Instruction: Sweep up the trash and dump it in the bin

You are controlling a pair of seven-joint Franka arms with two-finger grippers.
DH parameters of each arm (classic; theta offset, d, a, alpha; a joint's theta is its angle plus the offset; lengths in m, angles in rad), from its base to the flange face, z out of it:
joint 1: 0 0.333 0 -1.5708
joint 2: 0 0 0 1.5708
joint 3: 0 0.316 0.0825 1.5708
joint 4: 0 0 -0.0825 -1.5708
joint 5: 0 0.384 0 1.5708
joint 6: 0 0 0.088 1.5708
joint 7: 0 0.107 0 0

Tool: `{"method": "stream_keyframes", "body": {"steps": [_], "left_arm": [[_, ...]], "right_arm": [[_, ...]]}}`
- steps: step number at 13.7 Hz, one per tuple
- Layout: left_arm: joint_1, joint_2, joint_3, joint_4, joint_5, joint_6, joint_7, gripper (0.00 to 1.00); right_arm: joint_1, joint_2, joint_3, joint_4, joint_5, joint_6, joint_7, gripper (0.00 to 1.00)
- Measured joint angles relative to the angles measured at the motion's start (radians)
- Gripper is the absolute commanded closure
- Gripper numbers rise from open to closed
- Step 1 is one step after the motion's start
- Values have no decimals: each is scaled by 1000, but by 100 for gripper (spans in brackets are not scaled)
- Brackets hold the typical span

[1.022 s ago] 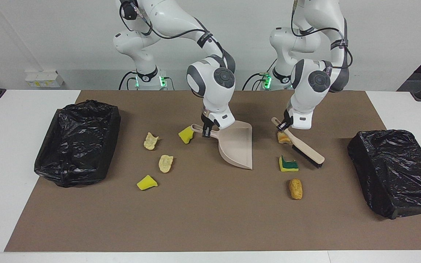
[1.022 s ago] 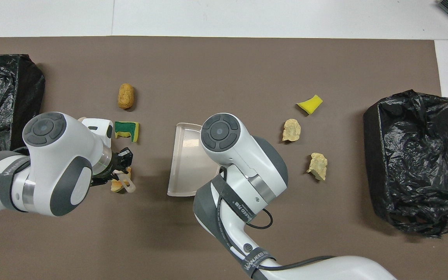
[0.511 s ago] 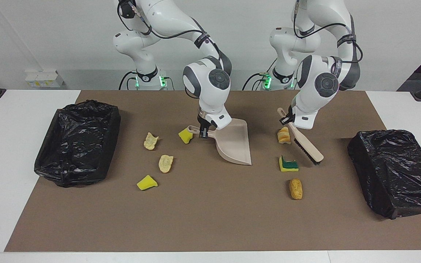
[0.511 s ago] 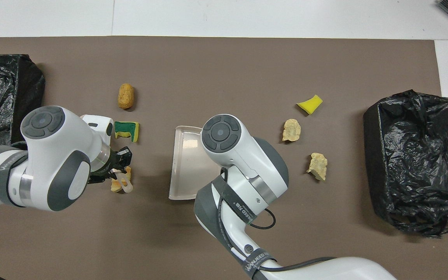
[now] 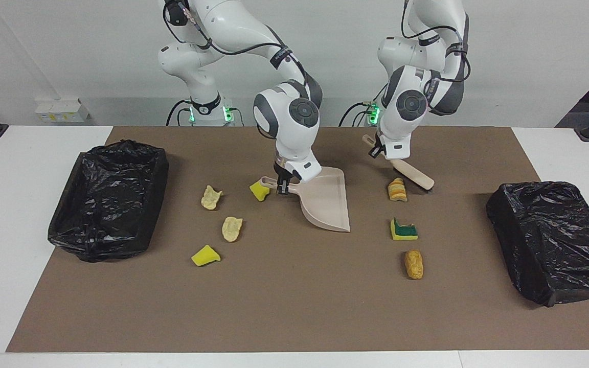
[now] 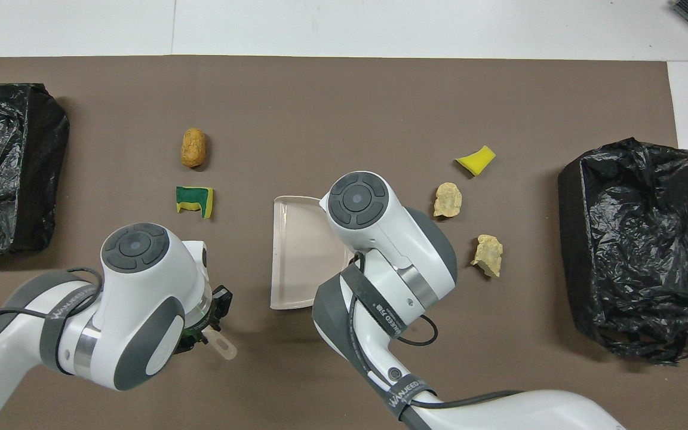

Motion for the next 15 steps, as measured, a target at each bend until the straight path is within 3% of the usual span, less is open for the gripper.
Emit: {"method": "stream_keyframes", "body": {"steps": [3, 5, 10, 12, 15], "left_arm": [[-15, 92, 3, 20, -1, 164, 25, 100], [5, 153, 12, 96, -1, 179, 78, 100], [43, 273, 16, 328, -4, 118, 251, 100], [40, 288, 12, 389, 11, 62, 319, 100], [41, 291, 14, 431, 129, 45, 487, 100]], "right_arm": [[0, 0, 0, 0, 0, 0, 0, 100], [0, 0, 0, 0, 0, 0, 0, 100], [0, 0, 0, -1, 0, 0, 0, 100], [0, 0, 0, -1, 0, 0, 1, 100], [0, -1, 0, -1, 0, 0, 2, 100]]}}
